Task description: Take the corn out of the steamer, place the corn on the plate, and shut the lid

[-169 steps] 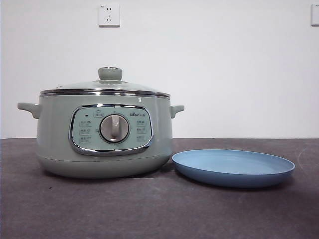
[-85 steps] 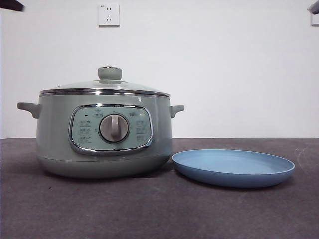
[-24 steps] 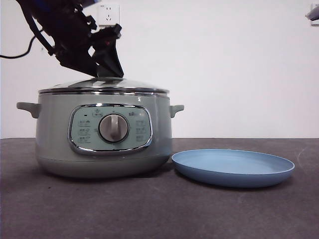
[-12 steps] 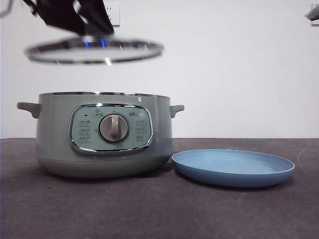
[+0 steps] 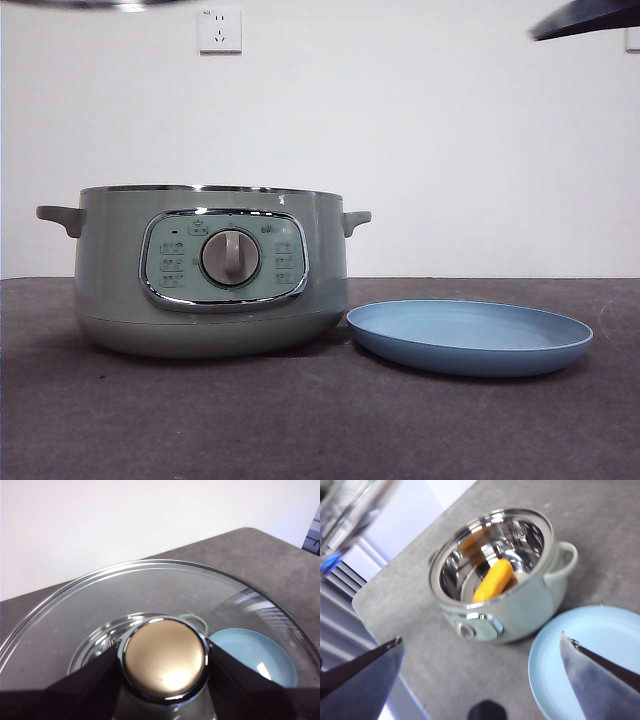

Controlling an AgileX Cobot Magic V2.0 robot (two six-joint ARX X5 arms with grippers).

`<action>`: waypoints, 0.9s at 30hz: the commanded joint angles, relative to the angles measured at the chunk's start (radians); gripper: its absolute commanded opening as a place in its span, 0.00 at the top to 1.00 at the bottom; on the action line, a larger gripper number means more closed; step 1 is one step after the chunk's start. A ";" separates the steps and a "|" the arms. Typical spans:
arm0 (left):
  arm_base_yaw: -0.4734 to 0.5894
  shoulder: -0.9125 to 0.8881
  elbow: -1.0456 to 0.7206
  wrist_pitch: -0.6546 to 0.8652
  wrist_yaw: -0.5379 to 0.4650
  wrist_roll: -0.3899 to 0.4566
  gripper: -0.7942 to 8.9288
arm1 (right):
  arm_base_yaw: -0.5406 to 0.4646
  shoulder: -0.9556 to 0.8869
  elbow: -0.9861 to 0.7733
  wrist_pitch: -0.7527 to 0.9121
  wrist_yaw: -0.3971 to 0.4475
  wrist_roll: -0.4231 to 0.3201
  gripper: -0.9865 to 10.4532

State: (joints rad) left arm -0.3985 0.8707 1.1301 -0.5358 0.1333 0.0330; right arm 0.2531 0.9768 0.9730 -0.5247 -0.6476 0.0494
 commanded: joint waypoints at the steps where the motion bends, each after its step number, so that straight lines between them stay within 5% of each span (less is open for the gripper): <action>1: 0.000 -0.074 0.004 -0.025 -0.001 -0.015 0.93 | 0.076 0.072 0.036 0.032 0.060 0.058 0.34; 11: 0.000 -0.229 0.004 -0.222 -0.003 -0.037 0.93 | 0.321 0.482 0.396 -0.005 0.256 0.078 0.34; 27: 0.000 -0.315 0.004 -0.362 0.003 -0.077 0.93 | 0.455 1.071 0.872 -0.080 0.498 0.048 0.34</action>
State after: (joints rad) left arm -0.3985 0.5617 1.1294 -0.9417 0.1333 -0.0353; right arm 0.7067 2.0327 1.8423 -0.6086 -0.1547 0.1051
